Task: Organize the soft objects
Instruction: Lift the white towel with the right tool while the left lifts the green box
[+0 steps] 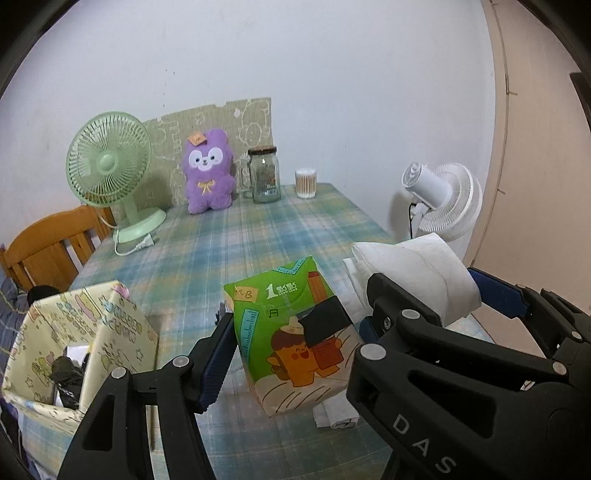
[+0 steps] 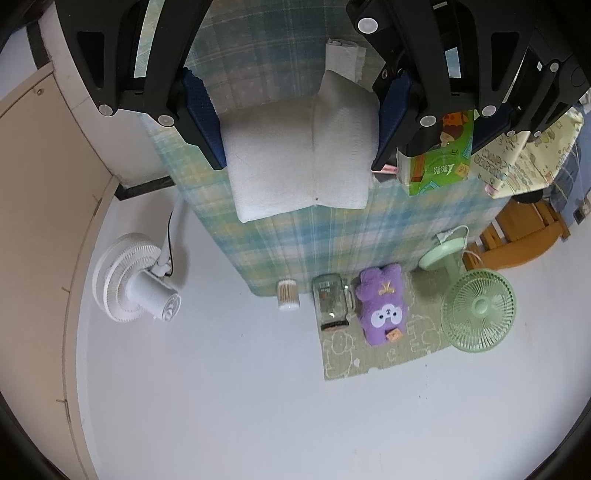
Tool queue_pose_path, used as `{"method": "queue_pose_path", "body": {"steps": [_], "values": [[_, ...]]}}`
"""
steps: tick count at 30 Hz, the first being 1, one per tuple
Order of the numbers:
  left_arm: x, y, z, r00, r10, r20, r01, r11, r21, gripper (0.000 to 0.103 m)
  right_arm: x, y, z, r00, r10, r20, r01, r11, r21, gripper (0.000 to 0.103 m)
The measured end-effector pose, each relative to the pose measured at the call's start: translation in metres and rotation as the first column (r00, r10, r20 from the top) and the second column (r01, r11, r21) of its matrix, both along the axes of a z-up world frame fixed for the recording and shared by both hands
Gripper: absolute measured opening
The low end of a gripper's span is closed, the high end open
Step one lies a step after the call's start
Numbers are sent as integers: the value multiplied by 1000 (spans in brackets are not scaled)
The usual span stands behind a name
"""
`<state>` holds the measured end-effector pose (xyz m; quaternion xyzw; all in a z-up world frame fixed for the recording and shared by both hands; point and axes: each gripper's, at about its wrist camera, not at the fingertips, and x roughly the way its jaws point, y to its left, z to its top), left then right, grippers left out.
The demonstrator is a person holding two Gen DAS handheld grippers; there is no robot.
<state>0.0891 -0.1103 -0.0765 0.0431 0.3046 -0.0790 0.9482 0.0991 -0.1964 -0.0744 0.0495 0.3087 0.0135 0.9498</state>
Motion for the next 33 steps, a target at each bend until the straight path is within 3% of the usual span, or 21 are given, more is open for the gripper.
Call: {"method": "queue_pose_path", "body": {"steps": [17, 33], "values": [[-7, 6, 37, 999, -17, 52, 18, 1000, -24, 69, -10, 6, 44, 998, -16, 62, 17, 1000, -17, 79], [-10, 40, 53, 996, 1, 88, 1, 1000, -20, 69, -8, 38, 58, 997, 5, 78, -3, 1000, -27, 79]]}}
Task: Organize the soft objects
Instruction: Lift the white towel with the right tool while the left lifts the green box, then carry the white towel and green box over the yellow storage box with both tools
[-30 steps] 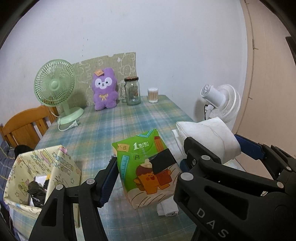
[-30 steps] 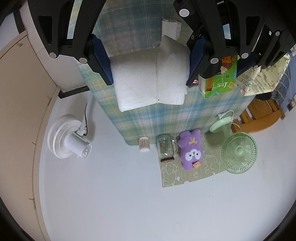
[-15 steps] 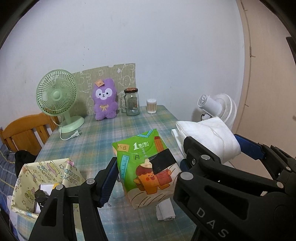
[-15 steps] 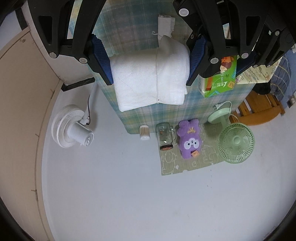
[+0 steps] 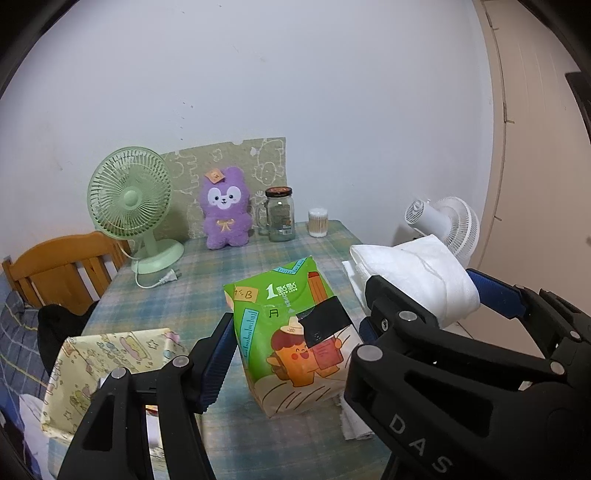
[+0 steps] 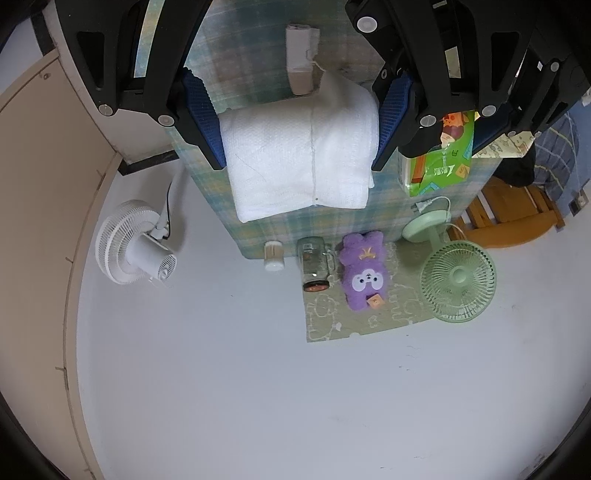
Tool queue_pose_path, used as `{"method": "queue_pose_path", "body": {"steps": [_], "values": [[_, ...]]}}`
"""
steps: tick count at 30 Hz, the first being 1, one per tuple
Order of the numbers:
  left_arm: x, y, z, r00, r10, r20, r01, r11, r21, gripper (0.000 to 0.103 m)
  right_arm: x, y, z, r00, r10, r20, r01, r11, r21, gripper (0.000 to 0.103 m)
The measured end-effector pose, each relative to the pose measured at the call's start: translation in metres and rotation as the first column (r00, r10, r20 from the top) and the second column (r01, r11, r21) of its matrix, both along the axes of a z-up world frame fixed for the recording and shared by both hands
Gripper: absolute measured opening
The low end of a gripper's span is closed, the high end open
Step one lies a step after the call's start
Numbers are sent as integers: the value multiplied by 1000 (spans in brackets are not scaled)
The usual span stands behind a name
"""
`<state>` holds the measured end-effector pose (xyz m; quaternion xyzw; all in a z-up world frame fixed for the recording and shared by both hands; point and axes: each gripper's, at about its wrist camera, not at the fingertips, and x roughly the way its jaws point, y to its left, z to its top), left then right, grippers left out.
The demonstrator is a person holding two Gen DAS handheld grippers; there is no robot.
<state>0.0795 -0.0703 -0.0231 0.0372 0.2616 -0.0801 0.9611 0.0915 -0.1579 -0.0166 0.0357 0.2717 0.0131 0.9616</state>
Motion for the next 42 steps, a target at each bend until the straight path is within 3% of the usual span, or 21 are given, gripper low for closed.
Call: {"method": "queue_pose_path", "body": {"steps": [24, 42], "values": [[-5, 90, 6, 995, 95, 25, -95, 995, -5, 69, 6, 95, 6, 994, 108, 25, -107, 994, -19, 79], [11, 156, -24, 977, 202, -62, -205, 978, -37, 69, 25, 164, -20, 971, 235, -46, -238, 969, -61, 79]]}}
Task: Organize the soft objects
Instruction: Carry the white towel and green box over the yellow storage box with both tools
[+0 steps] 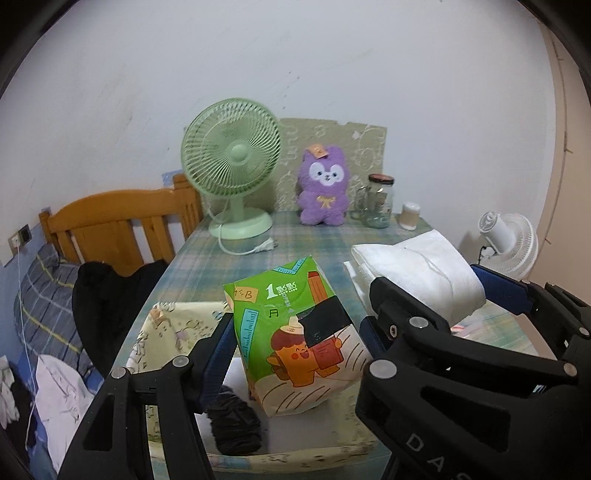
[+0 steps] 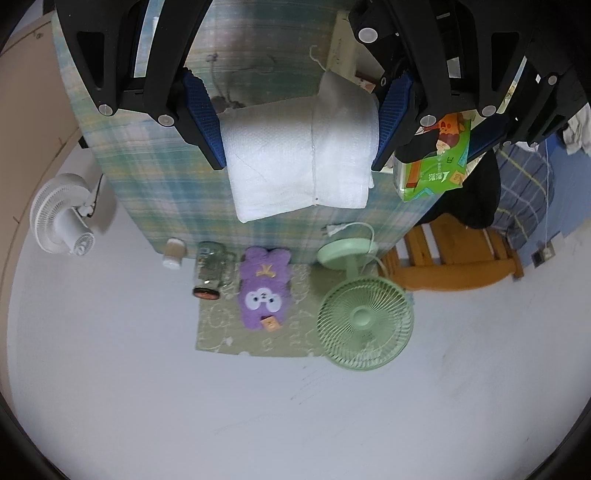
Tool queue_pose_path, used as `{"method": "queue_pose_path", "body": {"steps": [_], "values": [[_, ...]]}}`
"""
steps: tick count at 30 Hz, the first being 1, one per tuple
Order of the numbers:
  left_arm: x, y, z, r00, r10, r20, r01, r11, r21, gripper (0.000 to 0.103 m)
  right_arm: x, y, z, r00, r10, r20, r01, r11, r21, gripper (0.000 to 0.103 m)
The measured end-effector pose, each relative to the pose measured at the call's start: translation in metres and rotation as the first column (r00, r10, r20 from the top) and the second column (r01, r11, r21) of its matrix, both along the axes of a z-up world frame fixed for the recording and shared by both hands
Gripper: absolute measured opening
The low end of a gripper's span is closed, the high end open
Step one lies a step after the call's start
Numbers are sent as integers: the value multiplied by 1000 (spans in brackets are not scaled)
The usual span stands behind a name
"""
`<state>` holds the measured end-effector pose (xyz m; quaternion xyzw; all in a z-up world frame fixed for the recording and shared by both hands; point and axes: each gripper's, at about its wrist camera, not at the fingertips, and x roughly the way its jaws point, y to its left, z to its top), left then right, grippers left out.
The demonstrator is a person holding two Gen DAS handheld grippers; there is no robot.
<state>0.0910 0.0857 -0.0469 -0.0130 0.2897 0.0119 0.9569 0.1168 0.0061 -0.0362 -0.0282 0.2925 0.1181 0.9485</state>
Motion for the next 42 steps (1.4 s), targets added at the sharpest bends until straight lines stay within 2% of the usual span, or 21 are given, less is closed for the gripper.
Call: {"method": "queue_pose_path", "body": {"steps": [10, 16, 21, 25, 27, 33, 38, 42], "values": [[17, 32, -24, 995, 80, -55, -81, 997, -13, 70, 15, 31, -20, 996, 83, -37, -84, 996, -17, 79], [20, 48, -34, 994, 93, -65, -94, 996, -8, 71, 19, 49, -28, 991, 126, -41, -128, 991, -44, 79], [22, 60, -42, 989, 102, -107, -106, 994, -32, 79, 22, 61, -35, 988, 140, -66, -143, 988, -51, 79], [14, 66, -42, 983, 136, -120, -139, 990, -16, 83, 19, 68, -37, 985, 158, -74, -161, 986, -37, 79], [9, 69, -41, 980, 157, -125, -158, 987, 2, 89, 16, 72, -39, 982, 174, -73, -177, 984, -34, 79], [-11, 76, -39, 967, 211, -140, -207, 977, 44, 90, 7, 88, -42, 966, 242, -86, -244, 970, -10, 79], [-23, 77, -39, 963, 226, -145, -225, 974, 27, 91, -1, 96, -43, 957, 277, -88, -279, 960, -9, 79], [-27, 78, -40, 961, 228, -154, -229, 973, 15, 91, -4, 97, -44, 953, 290, -89, -290, 957, 12, 87]]}}
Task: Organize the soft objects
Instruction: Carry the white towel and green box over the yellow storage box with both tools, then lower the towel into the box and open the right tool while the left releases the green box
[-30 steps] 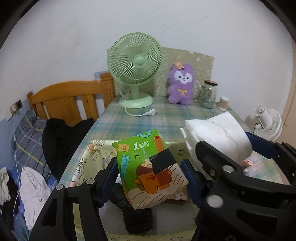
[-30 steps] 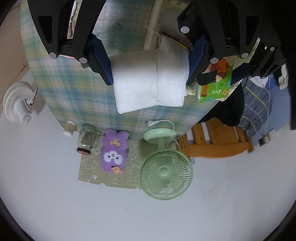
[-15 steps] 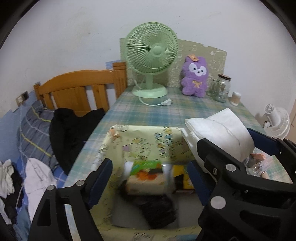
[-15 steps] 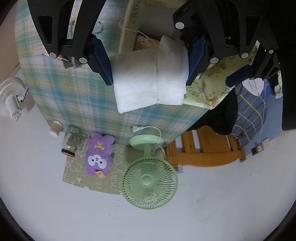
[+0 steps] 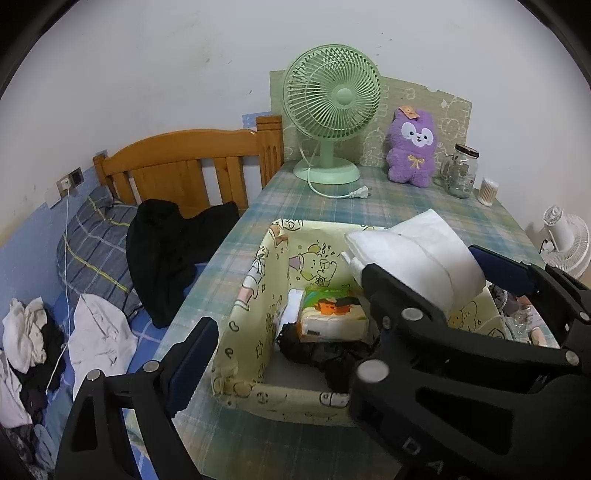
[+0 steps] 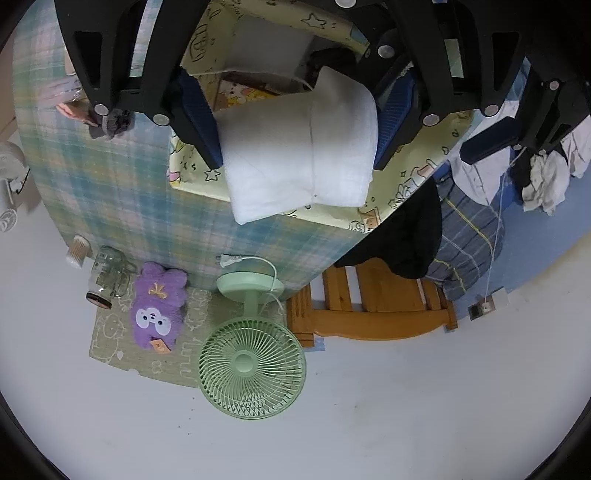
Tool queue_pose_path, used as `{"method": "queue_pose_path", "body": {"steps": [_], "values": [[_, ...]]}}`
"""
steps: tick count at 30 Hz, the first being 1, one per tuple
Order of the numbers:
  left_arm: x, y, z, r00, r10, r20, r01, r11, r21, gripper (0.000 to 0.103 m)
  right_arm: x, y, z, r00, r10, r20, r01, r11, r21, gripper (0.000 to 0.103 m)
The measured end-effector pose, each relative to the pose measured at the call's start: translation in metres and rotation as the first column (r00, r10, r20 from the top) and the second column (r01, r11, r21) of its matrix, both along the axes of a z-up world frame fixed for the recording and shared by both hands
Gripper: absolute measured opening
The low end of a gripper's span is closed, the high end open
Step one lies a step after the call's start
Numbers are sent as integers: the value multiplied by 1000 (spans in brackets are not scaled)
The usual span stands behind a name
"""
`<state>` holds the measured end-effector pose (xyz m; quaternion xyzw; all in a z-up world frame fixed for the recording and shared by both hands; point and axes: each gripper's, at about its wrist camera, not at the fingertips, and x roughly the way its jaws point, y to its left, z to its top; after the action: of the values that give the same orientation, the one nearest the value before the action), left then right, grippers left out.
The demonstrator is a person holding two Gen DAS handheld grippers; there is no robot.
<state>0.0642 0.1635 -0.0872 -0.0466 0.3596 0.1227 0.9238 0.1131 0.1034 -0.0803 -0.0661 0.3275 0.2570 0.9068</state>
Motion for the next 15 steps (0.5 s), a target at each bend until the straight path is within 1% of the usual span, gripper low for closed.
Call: {"method": "queue_pose_path", "body": {"steps": [4, 6, 10, 15], "values": [[-6, -2, 3, 1000, -2, 15, 2, 1000, 7, 91, -3, -2, 0, 1000, 14, -11, -13, 999, 30, 99], [-8, -3, 5, 1000, -4, 21, 4, 1000, 3, 92, -5, -3, 2, 1000, 16, -4, -16, 999, 33, 101], [-9, -8, 9, 999, -12, 33, 12, 1000, 0, 92, -8, -5, 8, 1000, 10, 16, -11, 1000, 19, 102], [-13, -11, 13, 999, -3, 40, 2, 1000, 21, 94, -10, -10, 11, 1000, 20, 14, -20, 1000, 16, 103]]}}
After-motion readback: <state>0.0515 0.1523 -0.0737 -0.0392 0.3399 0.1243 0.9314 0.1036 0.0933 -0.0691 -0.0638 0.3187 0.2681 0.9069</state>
